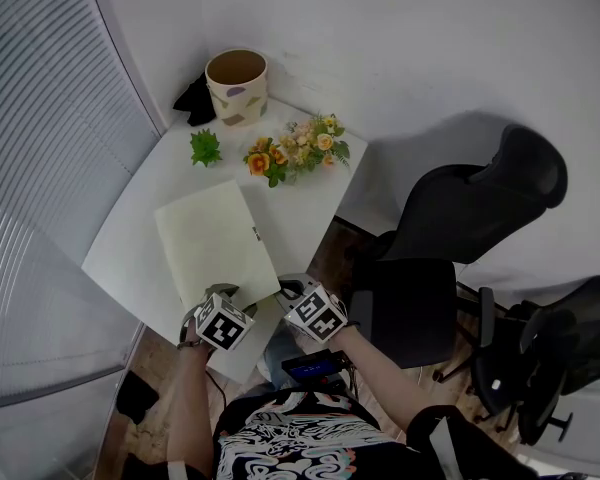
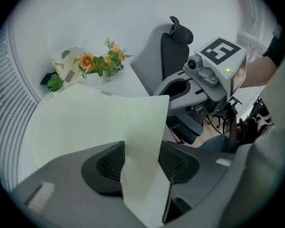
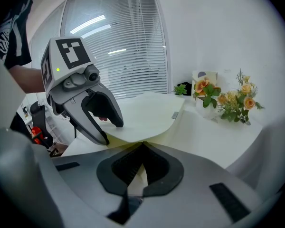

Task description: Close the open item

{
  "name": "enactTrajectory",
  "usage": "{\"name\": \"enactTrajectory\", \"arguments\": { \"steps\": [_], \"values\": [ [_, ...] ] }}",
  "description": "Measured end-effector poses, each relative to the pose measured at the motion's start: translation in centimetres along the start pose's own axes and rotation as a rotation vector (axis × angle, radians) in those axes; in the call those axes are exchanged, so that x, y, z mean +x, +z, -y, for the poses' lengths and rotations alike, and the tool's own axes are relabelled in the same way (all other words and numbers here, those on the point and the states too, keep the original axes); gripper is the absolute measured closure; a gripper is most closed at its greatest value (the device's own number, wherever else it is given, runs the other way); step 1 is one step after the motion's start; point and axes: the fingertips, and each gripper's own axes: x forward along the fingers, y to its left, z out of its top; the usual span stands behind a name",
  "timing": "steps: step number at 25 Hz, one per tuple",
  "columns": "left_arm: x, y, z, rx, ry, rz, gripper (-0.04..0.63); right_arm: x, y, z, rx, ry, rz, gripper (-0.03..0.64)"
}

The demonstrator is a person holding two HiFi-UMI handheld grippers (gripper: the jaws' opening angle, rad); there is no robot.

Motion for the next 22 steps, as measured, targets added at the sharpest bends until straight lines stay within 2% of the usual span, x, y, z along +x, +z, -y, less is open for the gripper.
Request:
{"name": "enactTrajectory", "arguments": {
  "steps": [22],
  "values": [
    [0.07,-0.09,0.01,0.002,-0.006,-0.010,0.382,0.04,-0.05,-0.03,-0.006,0.007,0.004,0.617]
  ]
}}
